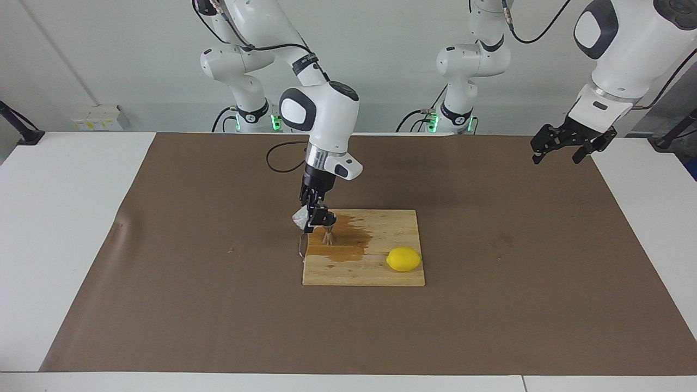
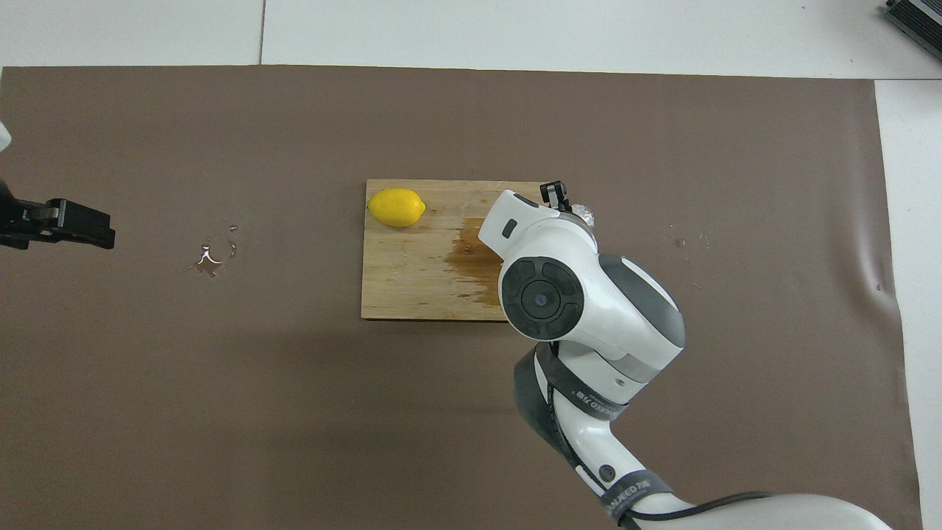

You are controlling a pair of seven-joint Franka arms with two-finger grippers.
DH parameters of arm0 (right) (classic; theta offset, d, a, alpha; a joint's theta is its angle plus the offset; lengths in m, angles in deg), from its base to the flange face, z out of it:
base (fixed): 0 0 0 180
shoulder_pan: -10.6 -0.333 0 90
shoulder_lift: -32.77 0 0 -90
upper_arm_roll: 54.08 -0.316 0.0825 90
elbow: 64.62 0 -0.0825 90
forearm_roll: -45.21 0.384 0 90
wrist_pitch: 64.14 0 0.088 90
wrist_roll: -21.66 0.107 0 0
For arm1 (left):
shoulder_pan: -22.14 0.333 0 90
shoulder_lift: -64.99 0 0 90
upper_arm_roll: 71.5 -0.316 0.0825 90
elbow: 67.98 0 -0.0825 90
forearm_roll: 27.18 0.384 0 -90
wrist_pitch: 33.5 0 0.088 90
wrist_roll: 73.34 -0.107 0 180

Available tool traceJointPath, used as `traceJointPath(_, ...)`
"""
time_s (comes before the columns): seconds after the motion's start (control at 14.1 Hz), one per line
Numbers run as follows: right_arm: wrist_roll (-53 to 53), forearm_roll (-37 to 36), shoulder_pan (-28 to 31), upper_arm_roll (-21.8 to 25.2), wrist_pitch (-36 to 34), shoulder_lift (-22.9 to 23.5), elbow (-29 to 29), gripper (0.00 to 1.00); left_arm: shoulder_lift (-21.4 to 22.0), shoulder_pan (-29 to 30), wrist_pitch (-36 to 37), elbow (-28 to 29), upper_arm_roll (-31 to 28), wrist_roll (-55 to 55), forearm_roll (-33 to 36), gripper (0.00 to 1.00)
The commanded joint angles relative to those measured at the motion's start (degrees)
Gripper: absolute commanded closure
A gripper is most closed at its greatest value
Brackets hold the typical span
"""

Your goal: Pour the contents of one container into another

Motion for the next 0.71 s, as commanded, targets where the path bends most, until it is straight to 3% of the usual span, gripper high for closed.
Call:
traceJointPath(0.0, 3.18, -3.21, -1.20, -0.01, -0.02, -0.52, 1.52, 0.73, 1.74, -0.33, 0.36, 1.80, -0.41, -0.03, 0.38, 0.00)
traceJointPath(0.64, 6.17, -5.32, -1.46, -0.01, -0.81, -0.26, 2.05, 0.73, 1.74, -0.33, 0.36, 1.80, -0.41, -0.12, 0.38, 0.00)
